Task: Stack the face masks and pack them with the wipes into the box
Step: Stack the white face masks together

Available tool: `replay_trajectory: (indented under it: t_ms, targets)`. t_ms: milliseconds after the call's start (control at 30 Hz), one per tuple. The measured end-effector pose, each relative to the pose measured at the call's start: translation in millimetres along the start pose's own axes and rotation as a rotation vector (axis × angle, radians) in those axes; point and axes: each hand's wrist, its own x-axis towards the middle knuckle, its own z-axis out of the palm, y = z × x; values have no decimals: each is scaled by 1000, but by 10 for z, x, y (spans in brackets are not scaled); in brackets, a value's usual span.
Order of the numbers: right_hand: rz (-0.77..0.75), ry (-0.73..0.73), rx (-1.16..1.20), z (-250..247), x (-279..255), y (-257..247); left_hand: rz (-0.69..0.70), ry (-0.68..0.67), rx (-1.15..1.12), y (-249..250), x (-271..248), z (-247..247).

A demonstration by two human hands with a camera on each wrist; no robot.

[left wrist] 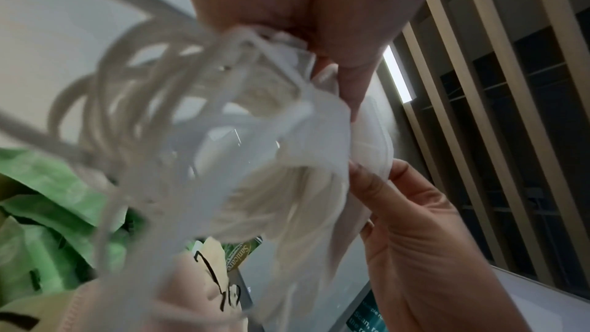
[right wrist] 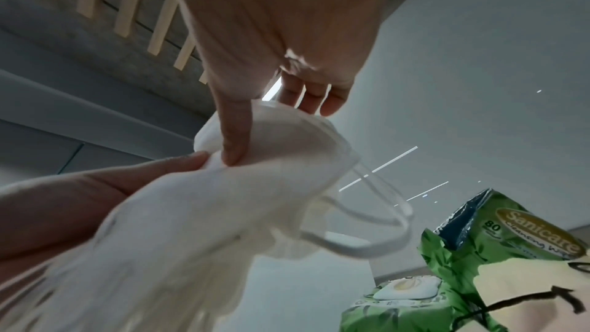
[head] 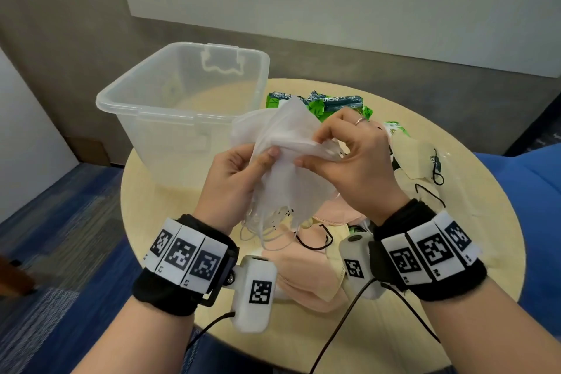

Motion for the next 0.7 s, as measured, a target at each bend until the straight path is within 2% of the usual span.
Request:
replay_trajectory:
  t_ms: [200, 400, 533, 700]
  targets:
    - [-70, 68, -12, -66, -8, 3, 13, 35, -69, 27, -10, -9]
    - [-2, -58, 119, -107, -13, 11, 10, 51, -128, 64, 2, 7]
    - [-29, -78, 125, -92, -7, -38, -8, 44, -158, 111, -28, 53]
    - [-45, -89, 99, -81, -1, -77, 15, 81, -88, 144, -47, 80]
